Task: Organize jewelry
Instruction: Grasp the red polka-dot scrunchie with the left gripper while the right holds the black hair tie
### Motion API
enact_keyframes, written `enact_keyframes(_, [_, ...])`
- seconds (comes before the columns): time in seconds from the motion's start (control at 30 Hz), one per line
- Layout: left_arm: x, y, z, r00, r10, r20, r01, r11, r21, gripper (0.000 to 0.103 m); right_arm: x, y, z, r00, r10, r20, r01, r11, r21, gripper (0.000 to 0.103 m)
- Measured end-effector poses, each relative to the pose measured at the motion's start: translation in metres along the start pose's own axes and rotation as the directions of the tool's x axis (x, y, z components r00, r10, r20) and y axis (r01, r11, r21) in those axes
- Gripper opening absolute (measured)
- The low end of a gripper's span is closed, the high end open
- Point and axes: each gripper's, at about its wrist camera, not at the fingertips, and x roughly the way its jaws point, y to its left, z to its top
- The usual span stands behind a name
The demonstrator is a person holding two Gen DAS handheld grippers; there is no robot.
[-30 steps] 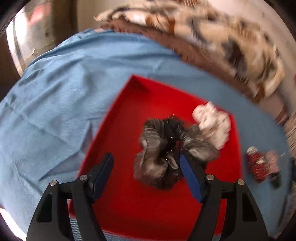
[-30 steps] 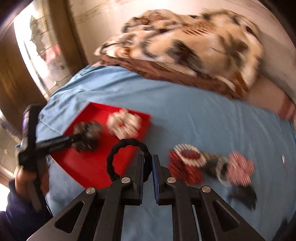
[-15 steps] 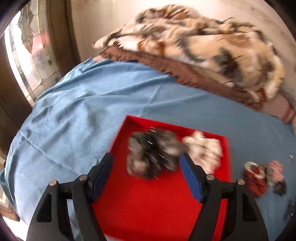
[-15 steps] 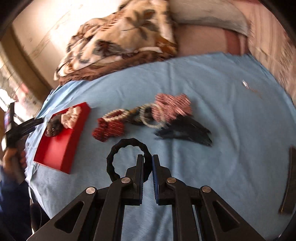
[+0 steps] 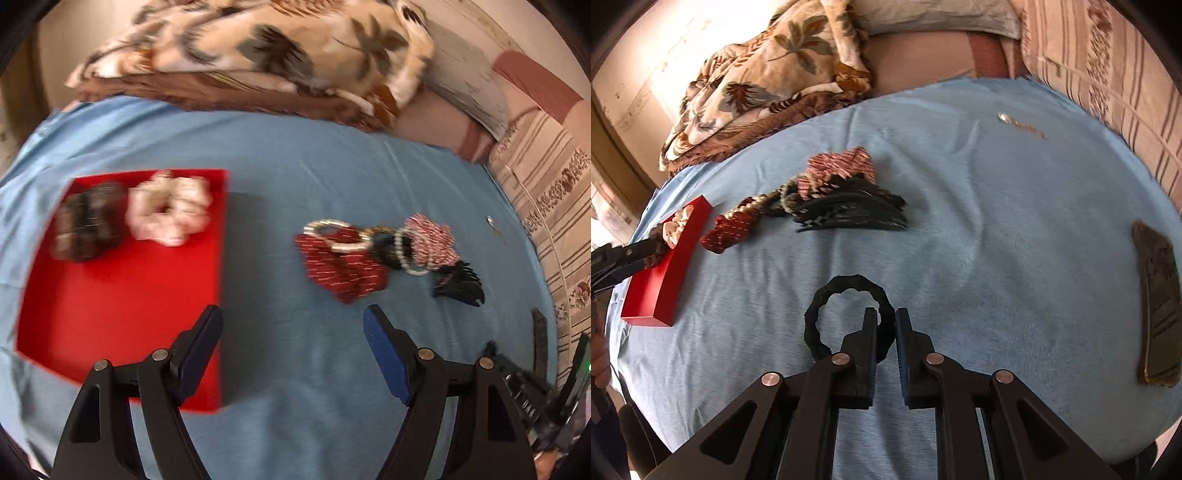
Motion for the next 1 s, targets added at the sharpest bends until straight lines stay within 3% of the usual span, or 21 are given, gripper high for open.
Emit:
enact_keyframes(0.1, [0.03,-0.02,0.007,0.999,0.005,-0.032,-0.005,1.0,0.006,0.078,0.004,-0.009,-0.001,1.0,0.014,0.0,-0.014,1.0,0.021,0.014])
enact_keyframes(0.17, [0.052,-0.025,0.014,0.998,0.006,-0.057,-0.006,1.0,-0.006,0.078,0.006,-0.013,-0.001,1.0,0.018,0.004,-0.018,0.999,0.027,0.032])
enact_keyframes(0.23, [0.073,-0.027,0.02,0.997,0.008,-0.081,-0.009,1.0,-0.017,0.078,0.006,-0.014,-0.002,0.999,0.029,0.016,-0.029,0.999,0.031,0.041])
enact_keyframes(0.3, [0.086,-0.029,0.023,0.995,0.018,-0.094,-0.02,1.0,-0.015,0.075,0.008,-0.014,-0.002,0.999,0.032,0.023,-0.033,0.999,0.026,0.042])
enact_keyframes(0.33, [0.094,-0.031,0.025,0.994,0.014,-0.11,-0.016,1.0,-0.014,0.065,0.01,-0.015,-0.001,0.999,0.032,0.021,-0.033,0.999,0.027,0.042])
enact_keyframes(0.37, [0.097,-0.031,0.025,0.992,0.009,-0.128,-0.011,1.0,-0.016,0.022,0.012,-0.014,-0.001,0.999,0.034,0.019,-0.034,0.999,0.03,0.042])
enact_keyframes(0.4, [0.102,-0.032,0.025,0.986,0.011,-0.166,-0.015,1.0,-0.021,0.006,0.013,-0.014,-0.001,0.999,0.036,0.018,-0.036,0.999,0.031,0.042])
enact_keyframes(0.47, [0.091,-0.035,0.023,0.989,-0.002,-0.15,0.001,1.0,-0.005,0.006,0.014,-0.013,0.0,0.999,0.034,0.024,-0.034,0.999,0.026,0.042])
enact_keyframes(0.57, [0.051,-0.05,0.014,0.995,-0.024,-0.102,0.034,0.994,0.1,0.006,0.015,-0.013,-0.001,0.999,0.04,0.026,-0.04,0.999,0.028,0.042])
enact_keyframes(0.67, [0.007,-0.058,-0.006,0.996,-0.075,-0.057,0.085,0.977,0.195,0.007,0.014,-0.015,-0.001,0.999,0.045,0.027,-0.046,0.998,0.032,0.042])
enact_keyframes(0.73, [-0.006,-0.054,-0.022,0.996,-0.064,-0.054,0.075,0.972,0.223,0.01,0.014,-0.016,-0.002,0.998,0.049,0.028,-0.05,0.998,0.039,0.042])
enact_keyframes(0.8, [-0.006,-0.047,-0.038,0.999,-0.023,-0.048,0.034,0.972,0.234,0.032,0.013,-0.016,-0.004,0.998,0.052,0.03,-0.053,0.997,0.047,0.042])
enact_keyframes(0.83, [-0.002,-0.04,-0.048,0.999,0.01,-0.05,0.002,0.973,0.233,0.036,0.012,-0.017,-0.004,0.998,0.053,0.03,-0.054,0.997,0.053,0.042])
enact_keyframes(1.0, [0.006,-0.012,-0.064,0.996,0.007,-0.085,0.005,0.991,0.134,0.043,0.007,-0.016,-0.008,0.998,0.052,0.028,-0.054,0.997,0.05,0.042])
